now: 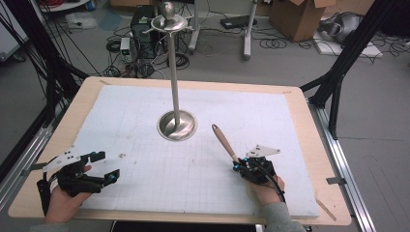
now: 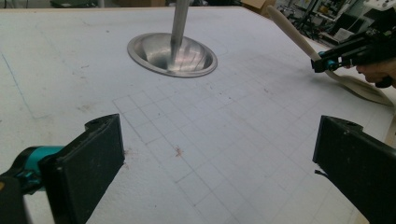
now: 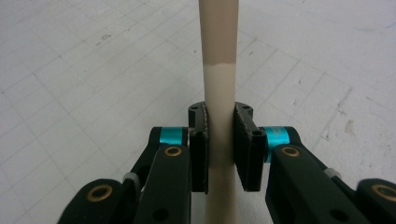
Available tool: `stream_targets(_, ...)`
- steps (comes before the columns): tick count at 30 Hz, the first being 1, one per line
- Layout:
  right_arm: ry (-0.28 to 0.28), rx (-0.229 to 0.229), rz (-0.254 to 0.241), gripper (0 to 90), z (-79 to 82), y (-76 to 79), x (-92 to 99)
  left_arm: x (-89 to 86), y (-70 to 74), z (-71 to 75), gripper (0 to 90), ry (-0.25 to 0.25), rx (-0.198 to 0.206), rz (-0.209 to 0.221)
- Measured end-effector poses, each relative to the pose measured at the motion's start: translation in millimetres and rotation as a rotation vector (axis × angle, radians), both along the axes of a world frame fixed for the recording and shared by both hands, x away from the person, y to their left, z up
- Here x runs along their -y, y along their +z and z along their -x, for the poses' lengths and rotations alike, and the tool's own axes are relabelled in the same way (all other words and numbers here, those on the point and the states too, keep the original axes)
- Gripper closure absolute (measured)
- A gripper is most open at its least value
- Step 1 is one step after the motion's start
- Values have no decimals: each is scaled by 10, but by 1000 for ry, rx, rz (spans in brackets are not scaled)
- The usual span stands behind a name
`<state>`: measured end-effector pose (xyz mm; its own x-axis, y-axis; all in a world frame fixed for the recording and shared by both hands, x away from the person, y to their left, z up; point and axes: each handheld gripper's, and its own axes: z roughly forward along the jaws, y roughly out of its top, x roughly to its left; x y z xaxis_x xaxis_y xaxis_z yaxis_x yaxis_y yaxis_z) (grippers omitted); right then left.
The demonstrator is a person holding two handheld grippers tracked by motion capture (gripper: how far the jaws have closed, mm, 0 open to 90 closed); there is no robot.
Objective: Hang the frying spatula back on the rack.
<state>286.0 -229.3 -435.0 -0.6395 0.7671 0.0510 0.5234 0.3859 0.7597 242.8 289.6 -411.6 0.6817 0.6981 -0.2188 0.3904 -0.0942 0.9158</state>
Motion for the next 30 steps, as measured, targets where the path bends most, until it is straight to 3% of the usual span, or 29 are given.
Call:
stream_targets(6, 13, 10, -14, 778, -1, 66, 9, -6, 5, 4, 25, -2, 2, 2)
stream_targets(11, 12, 17, -63, 779, 2, 87, 44, -5, 4, 4, 25, -1, 1, 1)
stream_targets(30, 42, 42, -60, 778, -29, 322, 38, -9, 9, 8, 25, 1, 4, 7)
